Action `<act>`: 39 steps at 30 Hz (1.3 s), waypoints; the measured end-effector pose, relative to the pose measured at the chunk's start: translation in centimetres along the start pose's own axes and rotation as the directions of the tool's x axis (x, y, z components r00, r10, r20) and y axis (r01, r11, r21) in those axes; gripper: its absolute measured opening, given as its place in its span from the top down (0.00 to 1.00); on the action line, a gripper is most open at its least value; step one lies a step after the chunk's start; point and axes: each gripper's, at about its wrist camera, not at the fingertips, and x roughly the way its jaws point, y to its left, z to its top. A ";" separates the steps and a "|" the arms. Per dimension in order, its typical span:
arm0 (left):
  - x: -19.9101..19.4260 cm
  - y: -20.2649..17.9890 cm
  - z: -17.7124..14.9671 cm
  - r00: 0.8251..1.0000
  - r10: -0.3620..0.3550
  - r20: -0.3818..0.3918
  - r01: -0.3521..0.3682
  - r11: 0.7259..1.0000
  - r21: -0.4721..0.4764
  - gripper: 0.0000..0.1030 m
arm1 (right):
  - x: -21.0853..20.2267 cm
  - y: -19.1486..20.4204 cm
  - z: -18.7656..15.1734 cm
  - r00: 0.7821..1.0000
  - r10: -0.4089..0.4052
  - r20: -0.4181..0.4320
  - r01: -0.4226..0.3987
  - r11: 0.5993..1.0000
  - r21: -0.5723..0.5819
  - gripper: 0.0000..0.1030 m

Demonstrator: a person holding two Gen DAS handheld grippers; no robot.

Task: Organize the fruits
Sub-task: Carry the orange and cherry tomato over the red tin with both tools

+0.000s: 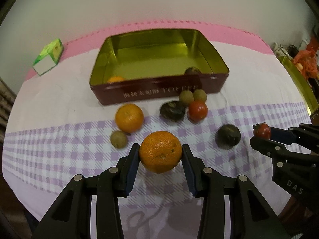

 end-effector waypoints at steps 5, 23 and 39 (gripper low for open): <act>-0.5 0.9 1.0 1.000 0.009 0.010 -0.009 1.000 -0.018 0.58 | -0.2 0.3 0.3 1.000 0.005 0.015 -0.005 1.000 -0.010 0.75; -0.6 6.1 6.8 0.996 0.042 0.083 -0.032 0.992 -0.120 0.58 | -0.9 2.4 7.5 0.991 0.045 0.128 -0.038 0.998 -0.052 0.75; 3.3 6.1 10.0 0.999 0.010 0.050 -0.004 0.993 -0.119 0.58 | 3.1 2.4 11.1 0.994 0.063 0.093 -0.060 0.997 -0.042 0.75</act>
